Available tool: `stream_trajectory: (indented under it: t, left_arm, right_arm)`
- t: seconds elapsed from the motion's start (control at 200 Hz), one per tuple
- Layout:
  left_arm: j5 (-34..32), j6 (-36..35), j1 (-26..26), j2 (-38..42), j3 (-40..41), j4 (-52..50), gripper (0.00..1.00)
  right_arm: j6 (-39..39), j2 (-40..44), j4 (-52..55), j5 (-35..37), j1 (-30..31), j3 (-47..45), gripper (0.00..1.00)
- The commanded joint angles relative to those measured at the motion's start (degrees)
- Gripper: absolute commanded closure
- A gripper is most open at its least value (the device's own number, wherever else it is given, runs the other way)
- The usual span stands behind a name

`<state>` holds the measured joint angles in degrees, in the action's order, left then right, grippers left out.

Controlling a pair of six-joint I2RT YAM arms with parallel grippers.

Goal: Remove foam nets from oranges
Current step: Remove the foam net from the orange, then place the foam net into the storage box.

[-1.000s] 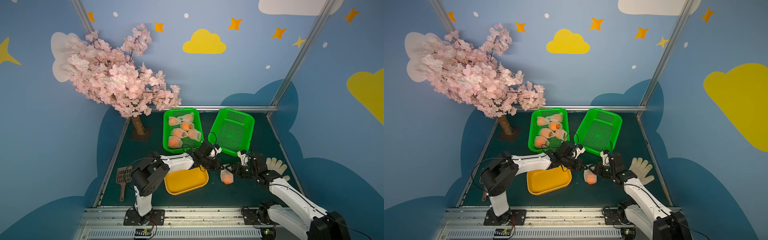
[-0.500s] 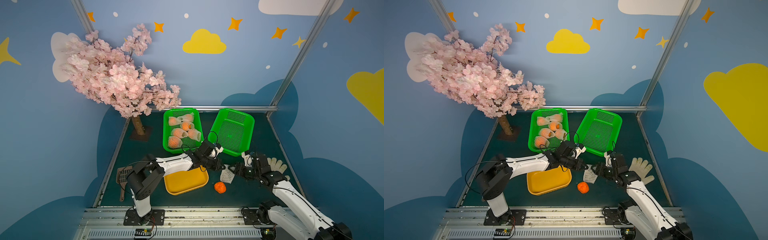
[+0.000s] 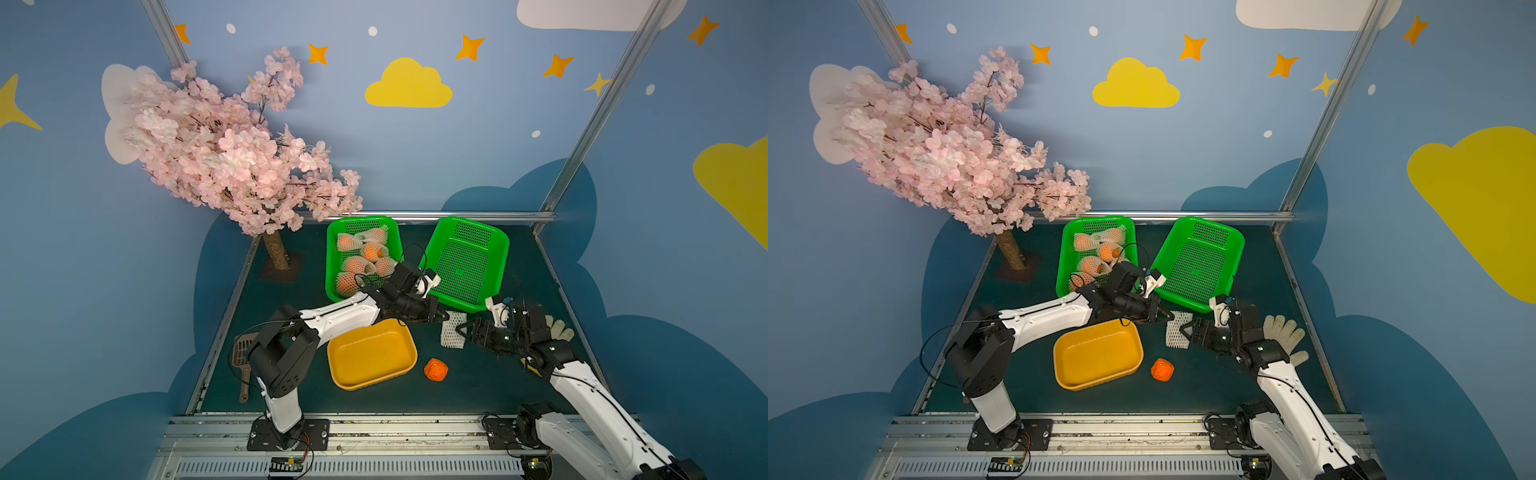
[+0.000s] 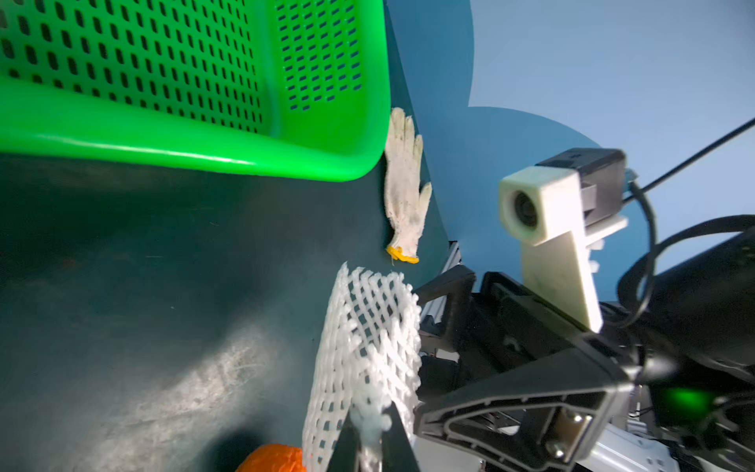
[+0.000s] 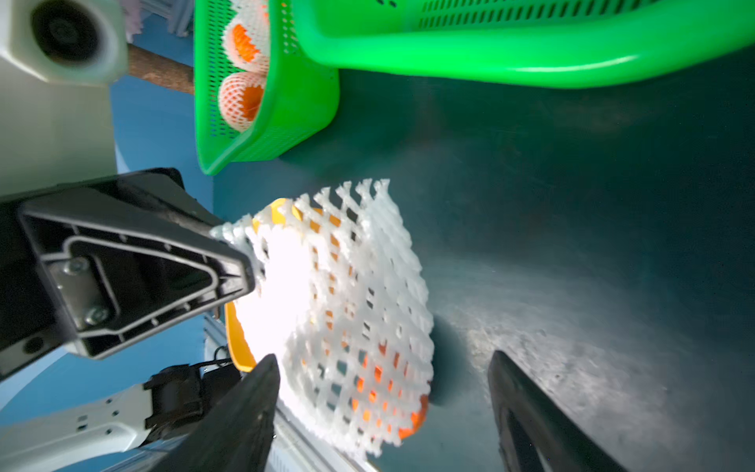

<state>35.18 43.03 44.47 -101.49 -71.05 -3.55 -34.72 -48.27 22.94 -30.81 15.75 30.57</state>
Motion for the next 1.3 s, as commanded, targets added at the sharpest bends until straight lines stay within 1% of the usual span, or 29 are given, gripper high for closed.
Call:
stream_trajectory:
  t: [0.0,0.18,0.225,0.33,0.365,0.395,0.436,0.481,0.571,0.611,0.626,0.671,0.706,0.776,0.851,0.931,1.046,1.106,1.121,1.191,1.297]
  left_arm:
    - [4.3,2.5,-0.7,2.0,-2.0,-4.7,0.89]
    - [6.3,4.9,-1.4,3.1,-1.8,-6.9,0.89]
    - [6.6,5.1,-1.4,3.4,-1.6,-7.0,0.89]
    - [6.3,5.4,-2.3,4.6,-0.8,-8.3,0.89]
    - [6.0,5.6,-3.0,5.2,-0.4,-9.0,0.89]
    - [6.0,5.7,-3.6,6.0,-0.1,-9.8,0.89]
    - [6.0,5.6,-4.5,7.0,0.2,-11.5,0.89]
    - [5.6,3.9,-5.4,8.8,0.2,-15.1,0.89]
    - [3.1,-2.5,-8.1,12.8,-1.1,-28.5,0.9]
    - [2.1,-5.2,-9.6,15.0,-1.2,-34.3,0.9]
    - [1.8,-6.0,-10.2,15.7,-1.1,-36.4,0.9]
    - [0.9,-8.7,-11.9,18.4,-0.8,-42.1,0.9]
    - [-0.7,-10.7,-13.1,20.2,-0.6,-46.9,0.9]
    - [-5.2,-14.1,-14.6,23.5,-0.1,-55.8,0.89]
    - [-10.2,-15.7,-15.6,25.9,1.9,-61.3,0.9]
    - [-14.3,-15.3,-16.9,27.2,6.5,-61.0,0.9]
    - [-19.5,-14.9,-18.1,25.0,10.3,-59.0,0.9]
    - [-21.4,-14.9,-18.2,22.7,10.3,-58.5,0.9]
    - [-23.2,-15.0,-18.2,22.0,10.2,-58.6,0.9]
    - [-27.6,-15.4,-18.3,18.5,8.9,-60.2,0.91]
    - [-29.6,-16.4,-18.3,15.4,8.6,-59.7,0.91]
  right_arm:
    - [0.2,-0.3,-4.5,-7.9,-0.9,0.3,0.2]
    - [-0.8,-1.3,-8.3,-10.7,-1.3,0.1,0.21]
    - [-1.3,-1.8,-10.6,-11.8,-1.3,-0.4,0.24]
    - [-3.1,-3.7,-14.0,-14.4,-1.3,-0.2,0.36]
    - [-3.8,-4.4,-14.4,-15.6,-1.3,0.3,0.37]
    - [-4.2,-5.0,-14.5,-16.7,-1.3,0.9,0.36]
    - [-4.0,-5.9,-13.7,-18.3,-1.3,2.1,0.31]
    - [-2.6,-6.8,-11.2,-19.1,-1.2,3.7,0.27]
    - [1.4,-8.6,-3.4,-18.5,-1.2,7.4,0.21]
    - [2.6,-9.3,-0.5,-18.5,-1.2,7.7,0.2]
    - [2.9,-9.6,0.5,-18.7,-1.2,9.3,0.19]
    - [4.2,-10.3,2.3,-20.3,-1.2,10.5,0.18]
    - [4.4,-10.8,3.6,-21.6,-1.1,10.9,0.18]
    - [4.7,-11.1,7.3,-21.3,-1.1,12.0,0.18]
    - [5.7,-11.3,10.7,-19.7,-1.0,12.6,0.17]
    - [6.2,-12.0,12.7,-18.9,-0.6,13.4,0.17]
    - [7.3,-14.1,14.4,-17.7,0.6,15.0,0.17]
    - [7.8,-15.7,15.5,-16.8,1.4,16.1,0.17]
    - [7.9,-16.1,15.6,-16.6,1.5,16.3,0.17]
    - [8.0,-17.4,15.6,-16.0,2.4,17.0,0.17]
    - [7.0,-18.1,14.0,-15.1,3.6,17.0,0.17]
